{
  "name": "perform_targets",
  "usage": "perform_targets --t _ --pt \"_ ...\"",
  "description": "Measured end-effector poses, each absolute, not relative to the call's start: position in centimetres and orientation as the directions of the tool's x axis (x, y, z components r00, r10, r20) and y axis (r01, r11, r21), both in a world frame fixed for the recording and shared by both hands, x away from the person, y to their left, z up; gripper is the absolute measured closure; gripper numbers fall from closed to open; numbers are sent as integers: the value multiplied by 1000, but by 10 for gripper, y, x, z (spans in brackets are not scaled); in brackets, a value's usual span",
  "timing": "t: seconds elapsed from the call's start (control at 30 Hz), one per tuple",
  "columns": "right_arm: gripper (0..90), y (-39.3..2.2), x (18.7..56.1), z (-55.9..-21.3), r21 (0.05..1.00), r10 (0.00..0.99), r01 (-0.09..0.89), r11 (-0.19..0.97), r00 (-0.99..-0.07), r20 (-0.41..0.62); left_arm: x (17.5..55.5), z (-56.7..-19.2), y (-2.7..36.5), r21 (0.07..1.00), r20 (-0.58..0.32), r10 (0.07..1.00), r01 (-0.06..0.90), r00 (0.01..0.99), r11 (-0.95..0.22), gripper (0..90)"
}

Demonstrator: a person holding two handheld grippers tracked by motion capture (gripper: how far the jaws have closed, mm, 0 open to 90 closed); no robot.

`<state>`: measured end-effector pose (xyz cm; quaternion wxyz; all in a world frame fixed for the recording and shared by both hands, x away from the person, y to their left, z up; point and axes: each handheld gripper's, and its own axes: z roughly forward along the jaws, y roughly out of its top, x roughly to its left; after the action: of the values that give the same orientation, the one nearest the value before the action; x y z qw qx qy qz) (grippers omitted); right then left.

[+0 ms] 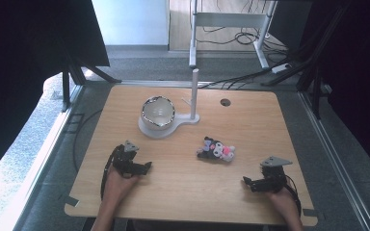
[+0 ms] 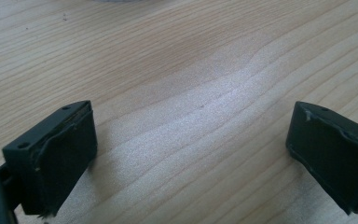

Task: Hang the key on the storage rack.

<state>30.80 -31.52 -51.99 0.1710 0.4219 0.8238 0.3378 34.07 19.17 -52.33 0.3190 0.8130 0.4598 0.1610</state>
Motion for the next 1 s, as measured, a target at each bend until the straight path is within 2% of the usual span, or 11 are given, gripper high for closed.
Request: perform_targets --t 1.0 --pt "0 -317 309 -519 691 815 594 413 -579 11 341 -523 192 667 -32 851 645 525 -373 17"
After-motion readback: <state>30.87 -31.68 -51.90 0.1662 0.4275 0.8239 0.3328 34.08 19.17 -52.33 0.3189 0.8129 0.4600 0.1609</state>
